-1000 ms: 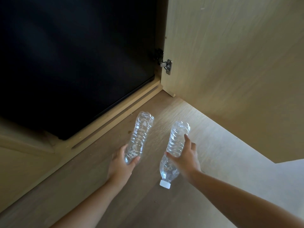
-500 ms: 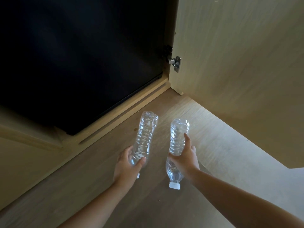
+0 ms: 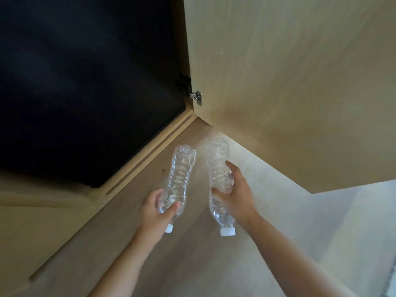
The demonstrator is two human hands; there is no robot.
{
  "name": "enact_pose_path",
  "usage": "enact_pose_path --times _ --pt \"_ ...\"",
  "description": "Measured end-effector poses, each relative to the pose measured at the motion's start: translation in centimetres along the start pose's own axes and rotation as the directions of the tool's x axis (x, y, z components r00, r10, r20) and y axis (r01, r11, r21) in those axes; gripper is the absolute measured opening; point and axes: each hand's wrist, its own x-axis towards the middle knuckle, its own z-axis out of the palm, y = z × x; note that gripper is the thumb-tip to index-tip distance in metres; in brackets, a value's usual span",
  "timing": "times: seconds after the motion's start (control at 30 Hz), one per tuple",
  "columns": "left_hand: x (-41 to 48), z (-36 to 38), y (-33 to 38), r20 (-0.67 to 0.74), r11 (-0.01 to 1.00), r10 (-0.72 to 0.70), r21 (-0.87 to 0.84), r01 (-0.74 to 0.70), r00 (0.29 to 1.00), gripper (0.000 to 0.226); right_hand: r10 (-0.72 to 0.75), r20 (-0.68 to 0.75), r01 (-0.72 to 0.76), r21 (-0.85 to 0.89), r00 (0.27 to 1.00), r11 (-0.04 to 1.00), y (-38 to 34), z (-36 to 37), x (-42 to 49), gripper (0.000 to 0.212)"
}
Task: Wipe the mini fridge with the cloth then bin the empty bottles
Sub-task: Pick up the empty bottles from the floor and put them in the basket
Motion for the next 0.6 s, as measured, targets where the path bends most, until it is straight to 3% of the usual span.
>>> enact_pose_path --times 0.17,0.4,0.6 --pt "-6.6 -3.3 6.6 0.009 0.997 -0.072 -0.022 0.072 0.997 0.051 -0.012 0.004 0.012 -0.077 1.000 0.997 -6.5 -5.4 -7.3 0.071" --pt "-15.6 -8.9 15.4 -0.057 0.943 -0.275 -0.210 0.258 0.960 0.064 -0.010 -0.078 0.011 0.007 0.997 1.000 -16.5 -11.1 -16.9 0.061" --pt "-24.3 -14.0 26.9 -0.116 0.964 -0.159 -0.233 0.129 0.980 0.052 -0.077 -0.100 0.080 0.032 0.992 0.996 -26.6 -16.5 -25.2 0.057"
